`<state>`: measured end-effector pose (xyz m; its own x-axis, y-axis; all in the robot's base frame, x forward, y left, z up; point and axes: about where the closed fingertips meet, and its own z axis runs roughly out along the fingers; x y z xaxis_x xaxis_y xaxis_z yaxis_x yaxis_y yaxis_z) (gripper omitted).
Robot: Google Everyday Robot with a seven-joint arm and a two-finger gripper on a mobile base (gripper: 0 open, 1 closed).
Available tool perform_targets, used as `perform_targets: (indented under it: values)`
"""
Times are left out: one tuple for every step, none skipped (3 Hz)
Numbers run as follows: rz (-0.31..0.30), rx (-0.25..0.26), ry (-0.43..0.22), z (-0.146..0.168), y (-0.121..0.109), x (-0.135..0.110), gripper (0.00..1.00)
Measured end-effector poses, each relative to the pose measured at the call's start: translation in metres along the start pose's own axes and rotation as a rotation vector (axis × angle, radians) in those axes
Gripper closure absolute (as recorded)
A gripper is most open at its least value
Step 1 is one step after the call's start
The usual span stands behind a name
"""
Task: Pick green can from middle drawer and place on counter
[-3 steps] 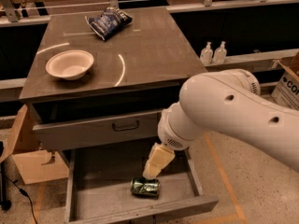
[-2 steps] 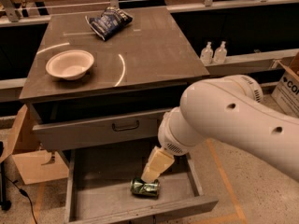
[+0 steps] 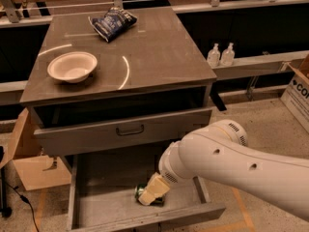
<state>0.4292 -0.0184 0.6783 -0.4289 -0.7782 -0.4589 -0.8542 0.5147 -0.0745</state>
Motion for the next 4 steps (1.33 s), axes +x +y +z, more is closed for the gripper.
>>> perform_targets:
  values:
    - [0.074, -0.032, -0.047, 0.047, 0.004, 0.017, 0.0]
    - [0.077, -0.059, -0.099, 0.09, -0.002, 0.025, 0.0]
    - [0.071, -0.086, -0.123, 0.129, -0.008, 0.032, 0.0]
    - [0.058, -0.12, -0.123, 0.171, -0.012, 0.042, 0.0]
